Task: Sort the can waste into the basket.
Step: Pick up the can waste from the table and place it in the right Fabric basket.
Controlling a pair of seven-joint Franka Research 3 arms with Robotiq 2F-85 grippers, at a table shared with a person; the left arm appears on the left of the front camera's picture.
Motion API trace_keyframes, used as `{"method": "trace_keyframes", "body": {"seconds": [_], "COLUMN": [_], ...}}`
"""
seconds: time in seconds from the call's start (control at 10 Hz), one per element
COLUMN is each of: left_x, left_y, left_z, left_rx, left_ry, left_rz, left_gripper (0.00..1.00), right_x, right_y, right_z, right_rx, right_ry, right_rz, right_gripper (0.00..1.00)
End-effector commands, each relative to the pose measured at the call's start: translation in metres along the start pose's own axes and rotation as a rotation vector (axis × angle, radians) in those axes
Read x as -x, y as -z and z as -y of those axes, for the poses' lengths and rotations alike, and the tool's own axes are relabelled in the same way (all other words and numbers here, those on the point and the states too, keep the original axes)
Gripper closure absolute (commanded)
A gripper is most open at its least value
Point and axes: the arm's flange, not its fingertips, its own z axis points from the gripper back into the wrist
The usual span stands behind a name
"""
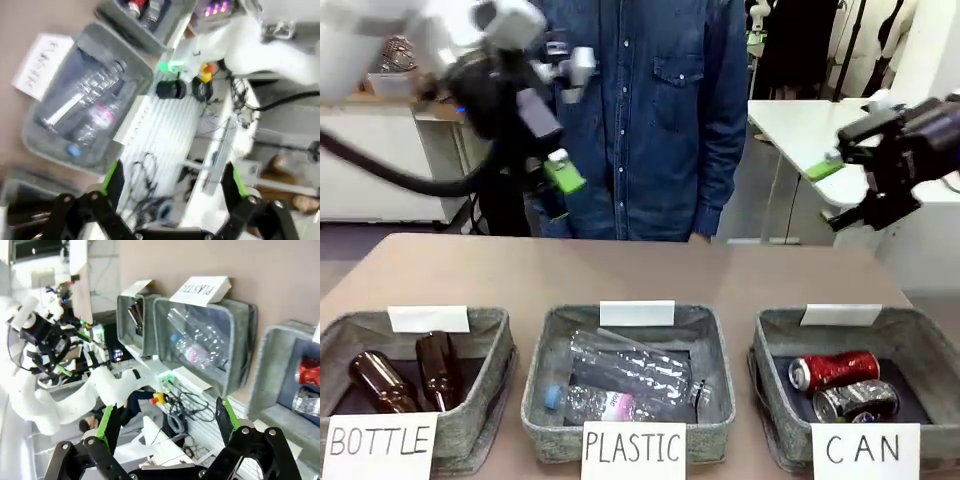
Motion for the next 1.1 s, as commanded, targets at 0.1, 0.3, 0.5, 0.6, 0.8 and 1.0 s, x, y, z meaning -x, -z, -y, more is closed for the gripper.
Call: {"method": "trace_keyframes", "body": {"seconds": [0.1, 0.3, 0.5, 0.6, 0.8, 1.0], "left_x": [0.082, 0.125, 0.17, 0.191, 0.155, 0.155], "left_y": [0.004, -0.009, -0.023, -0.026, -0.025, -0.025], "left_z": [-0.023, -0.036, -0.042, -0.055, -0.054, -0.054], "left_rx": [0.102, 0.16, 0.196, 0.234, 0.183, 0.183], "left_ry": [-0.313, -0.424, -0.471, -0.496, -0.459, -0.459], "left_rz": [0.194, 0.382, 0.597, 0.678, 0.454, 0.454], "left_gripper": [0.0, 0.0, 0.0, 0.0, 0.0, 0.0], "right_x": [0.005, 0.004, -0.005, -0.01, 0.008, 0.008], "right_y": [-0.005, -0.017, -0.031, -0.04, -0.02, -0.02], "right_z": [-0.03, -0.029, -0.011, 0.002, -0.016, -0.016], "right_rx": [-0.119, -0.242, -0.387, -0.457, -0.302, -0.302], "right_ry": [0.193, 0.295, 0.315, 0.289, 0.277, 0.277], "right_rz": [-0.037, -0.139, -0.253, -0.282, -0.215, -0.215], "right_gripper": [0.0, 0.0, 0.0, 0.0, 0.0, 0.0]}}
